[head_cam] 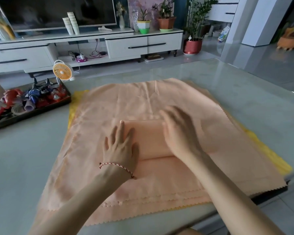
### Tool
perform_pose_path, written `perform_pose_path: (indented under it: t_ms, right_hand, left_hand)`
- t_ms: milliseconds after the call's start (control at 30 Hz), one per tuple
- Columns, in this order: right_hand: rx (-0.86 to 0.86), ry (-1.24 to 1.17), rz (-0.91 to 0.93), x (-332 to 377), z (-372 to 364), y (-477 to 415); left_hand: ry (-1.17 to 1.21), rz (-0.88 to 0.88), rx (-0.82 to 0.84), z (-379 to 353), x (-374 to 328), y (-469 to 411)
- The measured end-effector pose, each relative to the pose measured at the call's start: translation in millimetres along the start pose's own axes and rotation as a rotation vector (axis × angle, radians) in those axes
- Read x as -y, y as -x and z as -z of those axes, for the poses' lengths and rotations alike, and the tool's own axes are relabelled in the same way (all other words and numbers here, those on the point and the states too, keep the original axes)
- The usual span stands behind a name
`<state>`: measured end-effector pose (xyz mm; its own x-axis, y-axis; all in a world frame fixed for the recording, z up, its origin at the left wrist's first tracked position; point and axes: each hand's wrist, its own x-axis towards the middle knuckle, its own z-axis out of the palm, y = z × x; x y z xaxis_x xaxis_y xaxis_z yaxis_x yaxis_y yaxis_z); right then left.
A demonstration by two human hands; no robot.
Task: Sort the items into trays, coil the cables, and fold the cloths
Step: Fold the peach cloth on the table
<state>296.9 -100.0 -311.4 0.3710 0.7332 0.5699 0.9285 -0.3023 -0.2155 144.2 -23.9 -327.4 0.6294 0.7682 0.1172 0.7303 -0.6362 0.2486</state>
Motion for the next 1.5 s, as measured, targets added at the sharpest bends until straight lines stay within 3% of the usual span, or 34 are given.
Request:
perform_pose_path:
  t_ms: [67, 133, 200, 467, 533, 633, 700, 800, 933, 967, 1033, 1100, 1167, 1200, 1300, 1400, 1467, 1500]
  right_hand:
    - [0.179, -0.156, 0.143, 17.1, -11.4, 5.1]
    - [0.446, -0.150, 0.124, 18.4, -25.3, 9.9]
    - [0.567, -0.083, 0.076, 5.7, -35.5, 9.8]
    - [0.599, 0.092, -0.174, -55.8, -28.5, 0.2]
    - [0.575, 0.087, -0.194, -55.1, -28.9, -1.2]
    - [0.461, 0.054, -0.167, -45.2, -24.4, -1.4]
    - [0.416, -0.081, -0.130, -37.0, -17.0, -10.9]
    - [0.594, -0.442, -0.157, -18.5, 3.3, -41.4]
    - [0.660, -0.467, -0.082, -5.2, 30.6, -75.4]
    - [0.658, -0.510, -0.108, -3.9, 38.5, -79.1]
    - [0.637, -0.740, -0.186, 1.1, 53.6, -84.0]
    - [0.600, -0.962, -0.258, 11.3, 64.0, -87.1]
    - [0.572, -1.069, -0.278, 23.3, 65.8, -87.1]
    - [0.544, -1.068, -0.282, 30.9, 66.2, -85.6]
    - [0.345, -0.990, -0.260, 46.4, 68.0, -83.1]
    - [0.139, -1.006, -0.154, 57.8, 77.2, -70.3]
    - [0.062, -0.908, 0.005, 60.6, 80.5, -48.6]
    - [0.105, -0.836, 0.053, 61.4, 77.3, -33.2]
  left_hand:
    - [-0.063, -0.061, 0.075, -9.5, 6.0, 0.5]
    - [-0.084, -0.031, 0.122, -16.8, 9.4, 1.5]
    - [-0.088, -0.012, 0.108, -19.3, 9.6, 1.5]
    - [-0.046, 0.096, -0.044, -15.5, 5.4, -1.6]
    - [0.132, 0.249, 0.020, -10.6, 3.1, -14.4]
    - [0.620, 0.475, 0.111, -0.5, -1.1, -32.3]
    - [0.761, 0.440, 0.128, 10.8, -2.3, -35.6]
    - [0.757, 0.216, 0.053, 32.8, -5.3, -30.9]
    - [0.781, 0.099, -0.143, 62.9, 7.7, -28.8]
    - [0.850, 0.109, -0.222, 70.2, 14.3, -29.9]
    - [1.219, 0.190, -0.284, 85.4, 28.3, -32.2]
    - [1.514, 0.276, -0.065, 91.6, 34.7, -30.9]
    - [1.469, 0.248, 0.152, 88.6, 29.4, -25.8]
    - [1.426, 0.233, 0.150, 86.8, 26.6, -25.2]
    - [1.308, 0.179, -0.088, 98.4, 27.2, -31.8]
    - [1.061, -0.021, -0.359, 118.6, 36.9, -28.4]
    - [0.922, -0.158, -0.437, 118.9, 42.8, -9.8]
    - [0.820, -0.224, -0.437, 112.3, 49.0, 2.9]
